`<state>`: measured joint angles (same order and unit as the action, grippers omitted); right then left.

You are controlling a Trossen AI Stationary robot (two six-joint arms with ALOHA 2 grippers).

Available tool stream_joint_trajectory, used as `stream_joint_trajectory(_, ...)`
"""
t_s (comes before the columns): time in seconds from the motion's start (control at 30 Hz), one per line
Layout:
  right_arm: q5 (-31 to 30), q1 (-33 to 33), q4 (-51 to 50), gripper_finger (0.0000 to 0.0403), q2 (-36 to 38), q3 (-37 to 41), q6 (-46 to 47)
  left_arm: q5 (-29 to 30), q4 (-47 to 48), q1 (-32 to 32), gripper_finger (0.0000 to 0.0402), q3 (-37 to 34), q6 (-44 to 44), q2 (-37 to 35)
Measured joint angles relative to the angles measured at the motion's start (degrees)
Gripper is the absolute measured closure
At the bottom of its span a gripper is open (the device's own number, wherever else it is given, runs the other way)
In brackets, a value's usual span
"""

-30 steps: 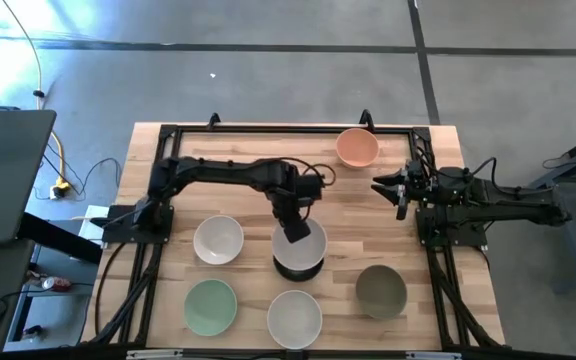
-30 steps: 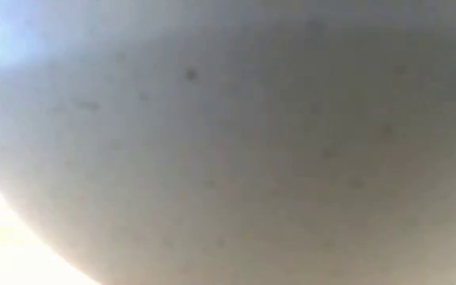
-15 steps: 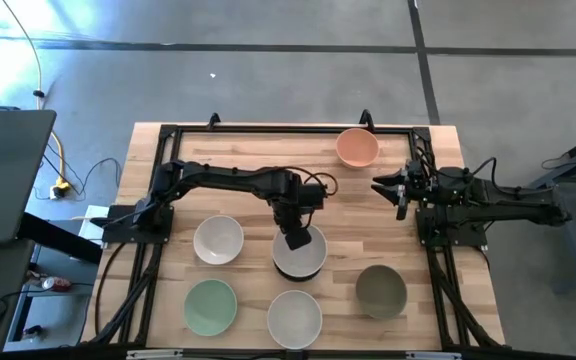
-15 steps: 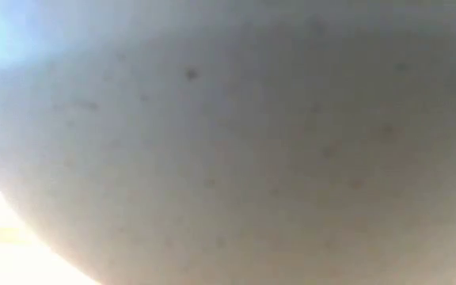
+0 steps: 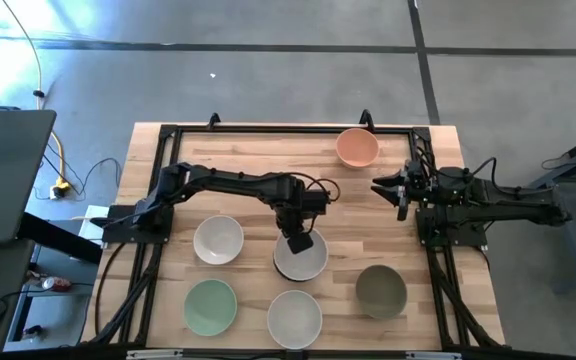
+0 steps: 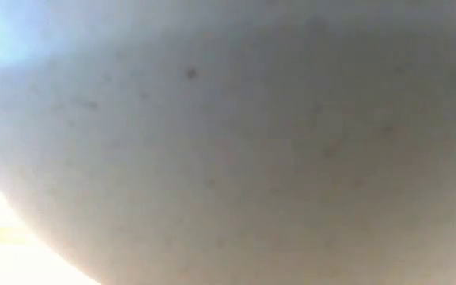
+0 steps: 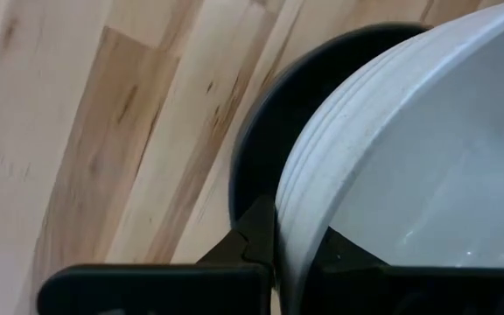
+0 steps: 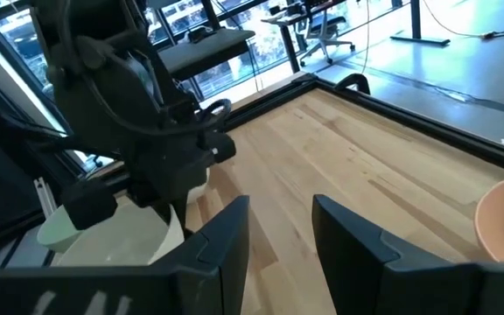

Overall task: Nest bowls inside each other
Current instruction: Stack the top white bowl on top of the black bowl

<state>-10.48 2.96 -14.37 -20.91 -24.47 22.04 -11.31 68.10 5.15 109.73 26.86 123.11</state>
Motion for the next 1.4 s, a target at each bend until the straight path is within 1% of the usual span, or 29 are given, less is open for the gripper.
stream_joint_trajectory(0.13,0.0,0.0,0.0,0.0284,0.0,0.0,0.0,0.0,-0.1,-0.3,0.0394,0.1,0.0,0.2)
stream_joint_trajectory(0.5,0.5,0.0,0.0,0.0284,0.0,0.0,0.0,0.3,0.0,-0.3,0.0315,0.0,-0.5,0.3)
stream_joint_trajectory(0.67,1.1,0.0,0.0,0.0284,0.0,0.0,0.0,2.8,0.2,-0.3,0.0293,0.0,-0.2,0.3)
stream_joint_trajectory(0.83,1.2,0.0,-0.1,0.0284,0.0,0.0,0.0,4.5,1.3,-0.3,0.0289,0.0,-0.1,0.3)
stream_joint_trajectory(1.13,1.2,0.0,-0.1,0.0284,0.0,0.0,0.0,4.6,1.3,-0.3,0.0288,0.0,-0.1,0.3)
stream_joint_trajectory(1.23,1.2,0.0,-0.1,0.0284,0.0,0.0,0.0,5.7,1.3,-0.3,0.0288,0.1,-0.3,0.3)
stream_joint_trajectory(1.4,1.8,0.0,-0.1,0.0284,0.0,0.0,0.0,5.9,1.3,-0.3,0.0287,0.1,-1.6,0.3)
